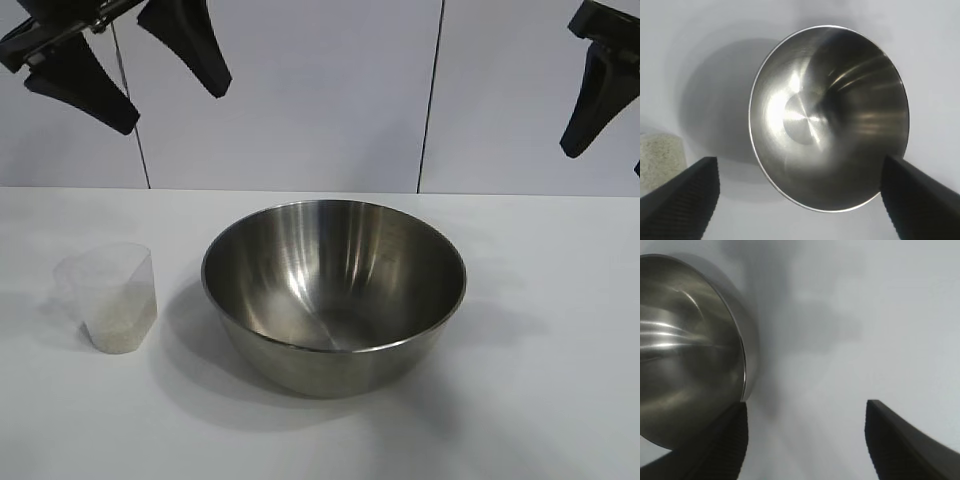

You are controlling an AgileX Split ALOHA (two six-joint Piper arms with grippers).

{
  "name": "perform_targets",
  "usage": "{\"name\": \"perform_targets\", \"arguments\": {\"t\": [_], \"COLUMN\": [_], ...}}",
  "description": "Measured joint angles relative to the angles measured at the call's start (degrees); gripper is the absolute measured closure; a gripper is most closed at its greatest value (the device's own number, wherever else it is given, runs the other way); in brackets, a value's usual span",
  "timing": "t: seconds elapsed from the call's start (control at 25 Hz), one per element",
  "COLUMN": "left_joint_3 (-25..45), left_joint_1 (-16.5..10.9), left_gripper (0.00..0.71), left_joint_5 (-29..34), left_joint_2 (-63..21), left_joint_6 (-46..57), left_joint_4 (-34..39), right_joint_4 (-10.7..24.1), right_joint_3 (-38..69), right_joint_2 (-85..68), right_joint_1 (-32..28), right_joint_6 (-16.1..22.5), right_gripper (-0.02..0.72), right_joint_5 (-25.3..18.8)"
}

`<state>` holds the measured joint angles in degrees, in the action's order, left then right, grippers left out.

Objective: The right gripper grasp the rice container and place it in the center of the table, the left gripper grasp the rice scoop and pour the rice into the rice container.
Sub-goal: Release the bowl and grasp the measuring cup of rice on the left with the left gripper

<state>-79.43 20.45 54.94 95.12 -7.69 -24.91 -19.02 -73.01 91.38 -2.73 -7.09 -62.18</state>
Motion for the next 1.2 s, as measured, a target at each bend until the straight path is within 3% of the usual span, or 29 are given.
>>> {"name": "perform_targets", "arguments": {"t": [0.2,0.44,0.6,0.92,1.2], "left_joint_3": [0.07,7.44,17.19,40.97,46.56], "left_joint_1": [0.0,-0.13,-0.13,-0.13,-0.13], "left_gripper": [0.08,0.08,0.08,0.08,0.08], "left_joint_5": [0.76,-7.81,-17.45,-44.7,-55.99], "left_joint_2": [-0.58,-9.82,-15.0,-18.7,-18.81], "left_joint_6": [3.88,5.91,6.09,7.11,3.77], "left_joint_4": [9.43,13.53,13.58,13.58,16.06], "right_joint_4": [-0.05,-0.05,-0.05,-0.05,-0.07], "right_joint_3": [0.0,0.0,0.0,0.0,0.0], "right_joint_2": [0.0,0.0,0.0,0.0,0.0], "right_joint_1": [0.0,0.0,0.0,0.0,0.0], "right_joint_6": [0.0,0.0,0.0,0.0,0.0], "right_gripper": [0.24,0.24,0.24,0.24,0.24], "right_joint_5": [0.0,0.0,0.0,0.13,0.18]}}
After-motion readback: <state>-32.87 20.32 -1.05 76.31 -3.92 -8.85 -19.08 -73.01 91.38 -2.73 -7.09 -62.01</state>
